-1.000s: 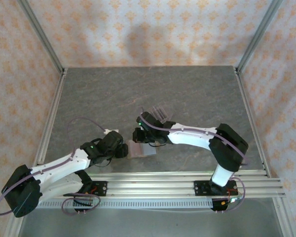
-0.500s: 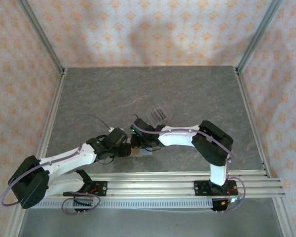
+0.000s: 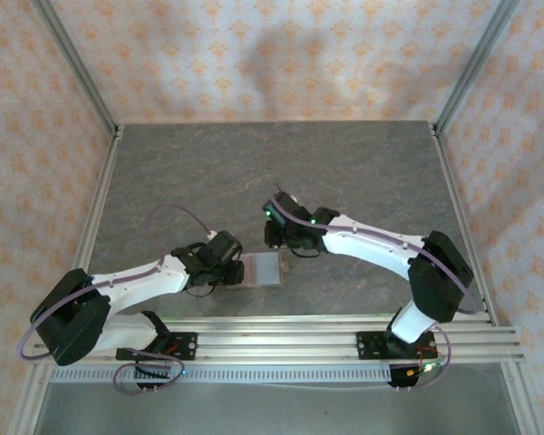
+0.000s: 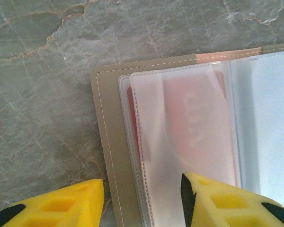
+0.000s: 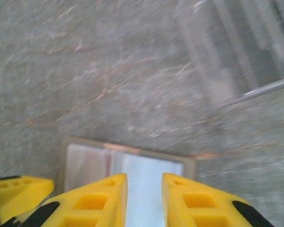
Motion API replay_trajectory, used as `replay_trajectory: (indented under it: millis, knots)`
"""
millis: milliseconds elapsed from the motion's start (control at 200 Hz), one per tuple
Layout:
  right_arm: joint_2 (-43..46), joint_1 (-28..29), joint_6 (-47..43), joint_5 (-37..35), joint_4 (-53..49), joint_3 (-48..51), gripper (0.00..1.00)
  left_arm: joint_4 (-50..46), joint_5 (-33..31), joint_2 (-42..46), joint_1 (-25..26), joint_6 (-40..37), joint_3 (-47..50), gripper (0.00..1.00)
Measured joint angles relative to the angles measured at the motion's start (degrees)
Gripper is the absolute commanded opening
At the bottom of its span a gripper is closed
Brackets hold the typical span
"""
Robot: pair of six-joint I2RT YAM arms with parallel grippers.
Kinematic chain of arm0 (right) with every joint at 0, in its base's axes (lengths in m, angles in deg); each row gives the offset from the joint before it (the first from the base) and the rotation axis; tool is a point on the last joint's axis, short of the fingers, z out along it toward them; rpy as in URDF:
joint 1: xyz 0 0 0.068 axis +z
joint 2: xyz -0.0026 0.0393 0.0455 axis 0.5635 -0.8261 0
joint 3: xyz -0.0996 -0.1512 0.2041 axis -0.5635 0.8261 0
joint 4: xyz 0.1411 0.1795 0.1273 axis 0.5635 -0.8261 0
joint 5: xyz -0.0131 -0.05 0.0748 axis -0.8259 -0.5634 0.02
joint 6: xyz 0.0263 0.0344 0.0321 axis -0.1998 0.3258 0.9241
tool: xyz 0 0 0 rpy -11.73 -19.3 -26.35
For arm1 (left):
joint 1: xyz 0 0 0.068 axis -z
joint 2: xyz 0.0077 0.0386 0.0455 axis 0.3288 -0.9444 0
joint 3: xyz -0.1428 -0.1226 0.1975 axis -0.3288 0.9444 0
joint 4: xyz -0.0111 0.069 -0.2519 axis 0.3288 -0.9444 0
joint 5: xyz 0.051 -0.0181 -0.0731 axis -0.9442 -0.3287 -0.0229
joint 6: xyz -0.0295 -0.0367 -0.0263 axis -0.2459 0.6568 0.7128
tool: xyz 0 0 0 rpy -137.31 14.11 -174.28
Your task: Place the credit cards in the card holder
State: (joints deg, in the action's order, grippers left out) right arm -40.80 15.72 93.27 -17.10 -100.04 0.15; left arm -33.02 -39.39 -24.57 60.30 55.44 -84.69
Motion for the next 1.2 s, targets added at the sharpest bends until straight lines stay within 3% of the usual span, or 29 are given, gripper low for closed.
replay_trajectory:
  millis: [265,791,1201]
  knots:
    - [-2.10,-8.11,-7.15,-7.80,-10.05,-11.80,0.29,3.02,0.24,-1.68,0.00,0.09,0.57,0.36]
    - [-27.02,-9.01,-18.27,-16.09,-24.15,-41.79,0.24,7.21,0.42,-2.45,2.03,2.19,1.53,0.35]
    - [-30.05,-10.23,-19.12,-18.16,-28.87,-42.18,0.25,7.78,0.42,-2.43,2.03,2.19,1.84,0.35]
